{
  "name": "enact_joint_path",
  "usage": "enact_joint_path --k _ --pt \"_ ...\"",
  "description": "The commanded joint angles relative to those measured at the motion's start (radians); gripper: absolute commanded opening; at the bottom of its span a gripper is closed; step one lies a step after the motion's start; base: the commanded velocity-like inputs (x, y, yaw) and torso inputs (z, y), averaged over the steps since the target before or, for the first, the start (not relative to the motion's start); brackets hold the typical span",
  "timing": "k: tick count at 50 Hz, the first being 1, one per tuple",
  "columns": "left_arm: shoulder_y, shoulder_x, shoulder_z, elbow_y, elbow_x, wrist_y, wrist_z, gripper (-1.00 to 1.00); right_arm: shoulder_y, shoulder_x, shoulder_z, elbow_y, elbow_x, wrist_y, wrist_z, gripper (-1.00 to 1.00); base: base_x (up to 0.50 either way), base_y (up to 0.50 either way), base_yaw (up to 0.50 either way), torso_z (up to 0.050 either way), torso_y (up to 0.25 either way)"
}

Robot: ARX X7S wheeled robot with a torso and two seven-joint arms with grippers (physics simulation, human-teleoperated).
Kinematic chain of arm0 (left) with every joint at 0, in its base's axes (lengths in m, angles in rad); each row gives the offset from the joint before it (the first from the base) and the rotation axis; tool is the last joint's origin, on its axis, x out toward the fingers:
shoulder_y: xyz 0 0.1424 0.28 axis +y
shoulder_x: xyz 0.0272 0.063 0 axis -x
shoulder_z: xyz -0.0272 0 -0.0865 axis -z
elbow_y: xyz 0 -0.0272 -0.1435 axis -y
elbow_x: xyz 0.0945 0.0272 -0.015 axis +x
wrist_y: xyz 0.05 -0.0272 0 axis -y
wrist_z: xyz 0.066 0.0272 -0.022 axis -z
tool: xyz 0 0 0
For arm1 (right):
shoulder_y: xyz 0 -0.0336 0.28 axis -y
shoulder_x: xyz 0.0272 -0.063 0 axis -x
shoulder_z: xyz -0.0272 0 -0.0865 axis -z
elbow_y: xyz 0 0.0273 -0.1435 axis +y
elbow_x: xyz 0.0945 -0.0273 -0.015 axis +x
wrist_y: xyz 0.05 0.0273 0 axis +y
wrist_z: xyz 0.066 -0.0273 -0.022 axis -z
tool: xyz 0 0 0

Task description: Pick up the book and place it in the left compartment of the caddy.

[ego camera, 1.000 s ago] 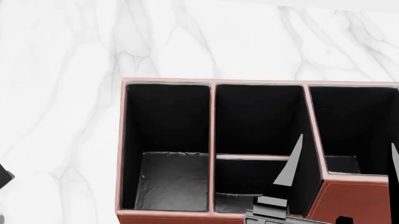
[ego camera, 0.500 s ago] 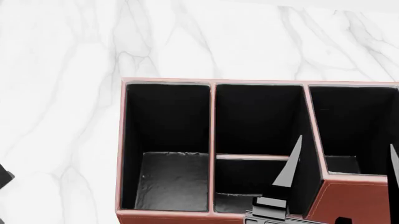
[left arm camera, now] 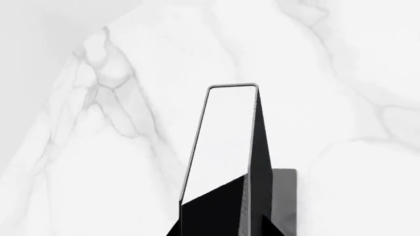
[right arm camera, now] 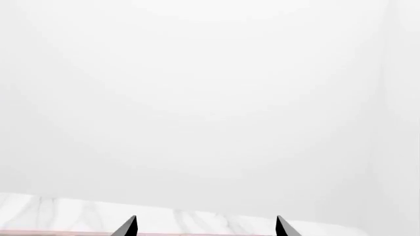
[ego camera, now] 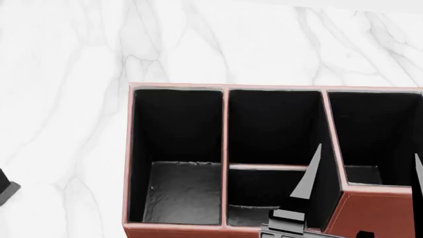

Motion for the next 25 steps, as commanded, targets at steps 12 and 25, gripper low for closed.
enact_joint_path --k 12,25 --pt "0.053 -0.018 0.021 0.29 0.078 -0.205 -0.033 -1.0 -0.004 -0.008 0.024 -0.006 0.003 -0.009 -0.025 1.0 0.0 0.0 0.0 0.0 -0.001" --pt "0.139 -0.073 -0.054 0.798 0.057 -0.512 -0.095 -1.0 -0.012 -0.008 0.033 -0.017 0.019 -0.019 -0.024 1.0 0.0 0.0 0.0 0.0 0.0"
